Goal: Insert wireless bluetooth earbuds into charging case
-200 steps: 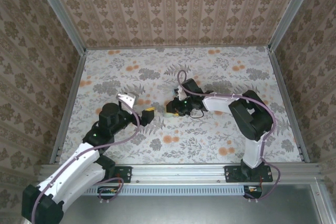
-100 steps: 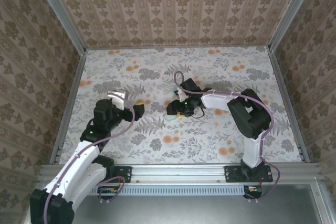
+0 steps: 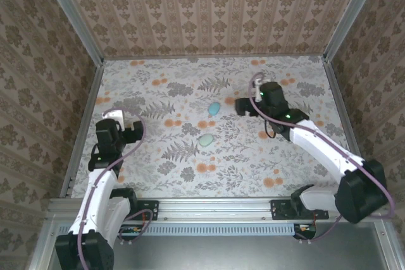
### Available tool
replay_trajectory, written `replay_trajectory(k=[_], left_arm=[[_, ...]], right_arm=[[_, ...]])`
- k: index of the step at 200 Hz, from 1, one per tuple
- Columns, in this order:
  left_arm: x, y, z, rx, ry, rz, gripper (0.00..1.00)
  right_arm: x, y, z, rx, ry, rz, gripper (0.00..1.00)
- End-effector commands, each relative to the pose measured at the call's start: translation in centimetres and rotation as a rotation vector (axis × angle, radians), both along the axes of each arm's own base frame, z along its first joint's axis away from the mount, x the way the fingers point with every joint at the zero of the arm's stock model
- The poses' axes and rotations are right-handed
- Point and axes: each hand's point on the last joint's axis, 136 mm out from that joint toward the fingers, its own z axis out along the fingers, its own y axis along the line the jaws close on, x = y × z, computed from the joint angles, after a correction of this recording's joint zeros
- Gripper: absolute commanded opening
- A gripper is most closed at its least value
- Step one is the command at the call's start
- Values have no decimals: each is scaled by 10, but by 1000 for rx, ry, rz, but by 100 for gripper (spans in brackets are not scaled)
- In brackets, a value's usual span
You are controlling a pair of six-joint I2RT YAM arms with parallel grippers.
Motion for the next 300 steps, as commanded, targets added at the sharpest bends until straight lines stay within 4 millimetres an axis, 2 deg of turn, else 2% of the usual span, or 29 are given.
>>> replay_trajectory(k=[1, 18, 45, 80, 120, 123, 152, 175, 183, 189, 212, 300], left_arm=[[11, 8, -5, 45, -102, 25, 100], [17, 10, -8, 42, -187, 36, 100], [19, 9, -5, 77, -292, 8, 100], [26, 0, -4, 106, -348, -55, 100], [52, -14, -8, 96, -343, -145, 100], [55, -14, -8, 96, -340, -148, 100], [78, -16, -16, 79, -311, -155, 100], [90, -15, -35, 77, -280, -148, 100], [93, -14, -41, 77, -266, -143, 100], [97, -13, -40, 78, -265, -139, 100], [110, -9, -46, 74, -177, -117, 100], [111, -12, -49, 106, -158, -108, 100]], right_arm=[[3, -54, -8, -181, -137, -104, 100], [-1, -71, -14, -178, -210, -138, 100], [-6, -96, -42, -164, -254, -204, 100], [-4, -107, -48, -128, -360, -224, 100], [9, -122, -61, -119, -396, -267, 100], [10, -123, -69, -121, -379, -269, 100], [17, -127, -89, -117, -355, -282, 100], [23, -127, -92, -112, -313, -281, 100], [27, -135, -92, -113, -298, -325, 100], [28, -141, -94, -110, -268, -352, 100], [27, -142, -95, -89, -273, -344, 100], [28, -141, -96, -91, -269, -342, 100]])
